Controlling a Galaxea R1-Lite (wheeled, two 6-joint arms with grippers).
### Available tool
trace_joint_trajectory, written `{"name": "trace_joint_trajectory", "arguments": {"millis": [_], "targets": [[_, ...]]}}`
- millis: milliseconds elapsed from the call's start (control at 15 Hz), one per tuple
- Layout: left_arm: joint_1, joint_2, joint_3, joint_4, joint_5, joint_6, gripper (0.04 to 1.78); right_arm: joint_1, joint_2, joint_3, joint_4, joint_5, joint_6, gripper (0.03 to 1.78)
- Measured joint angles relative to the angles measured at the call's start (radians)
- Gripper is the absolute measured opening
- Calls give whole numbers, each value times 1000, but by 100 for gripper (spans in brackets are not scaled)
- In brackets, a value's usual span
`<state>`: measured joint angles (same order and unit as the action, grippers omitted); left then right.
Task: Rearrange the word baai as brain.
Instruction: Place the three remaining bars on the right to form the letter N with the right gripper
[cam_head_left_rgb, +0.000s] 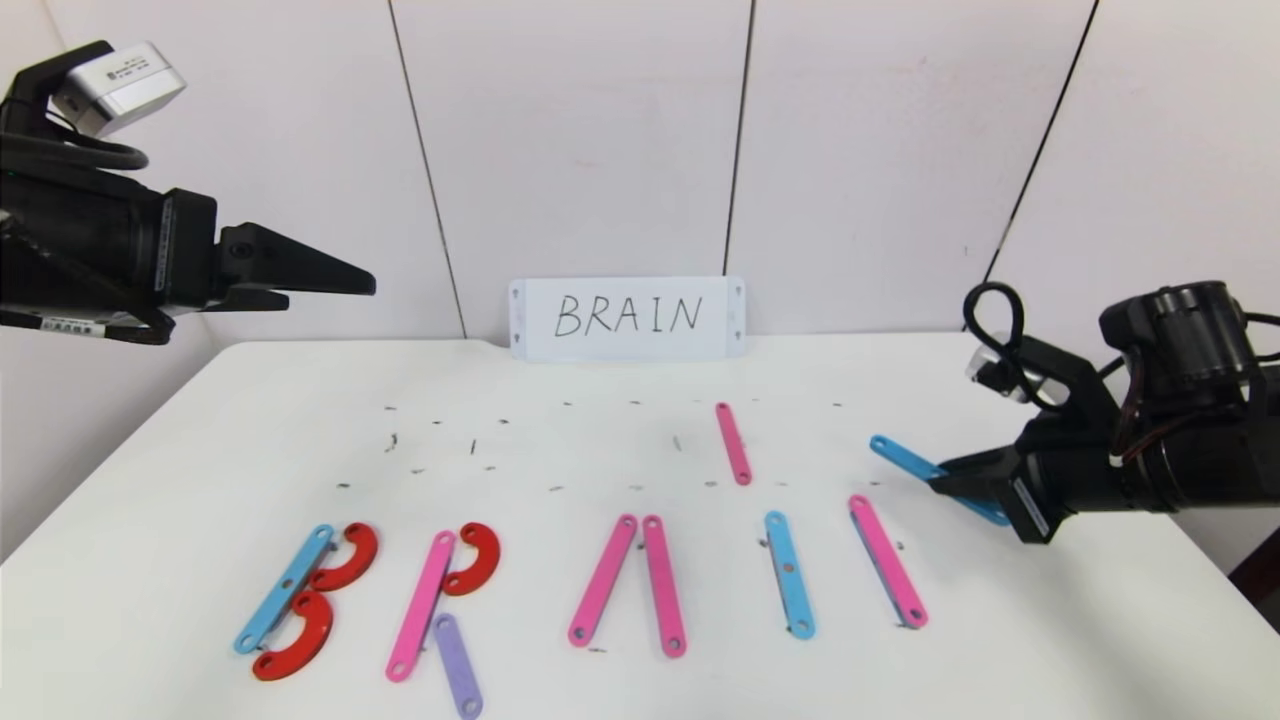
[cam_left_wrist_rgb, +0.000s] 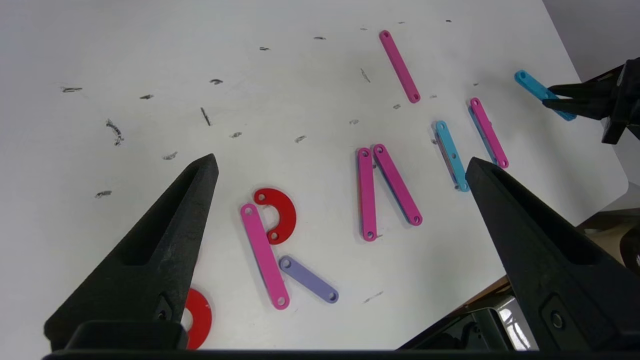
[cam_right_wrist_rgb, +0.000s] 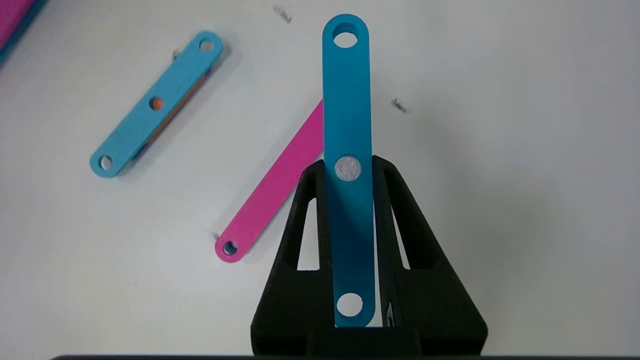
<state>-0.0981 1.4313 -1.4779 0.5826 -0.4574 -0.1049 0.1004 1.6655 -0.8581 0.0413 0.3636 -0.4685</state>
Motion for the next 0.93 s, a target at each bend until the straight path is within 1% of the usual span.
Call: {"name": "trace_joint_trajectory", "arguments": {"millis": [133,333,933], "targets": [[0,0,1,0,0,0,173,-7,24,48,-2,-2,-3,27],[0,0,1,0,0,0,173,-26,61,73,-3,0,-2,27],[0,0,3,0,0,1,173,-44,112,68,-4,4,-1,27]]}}
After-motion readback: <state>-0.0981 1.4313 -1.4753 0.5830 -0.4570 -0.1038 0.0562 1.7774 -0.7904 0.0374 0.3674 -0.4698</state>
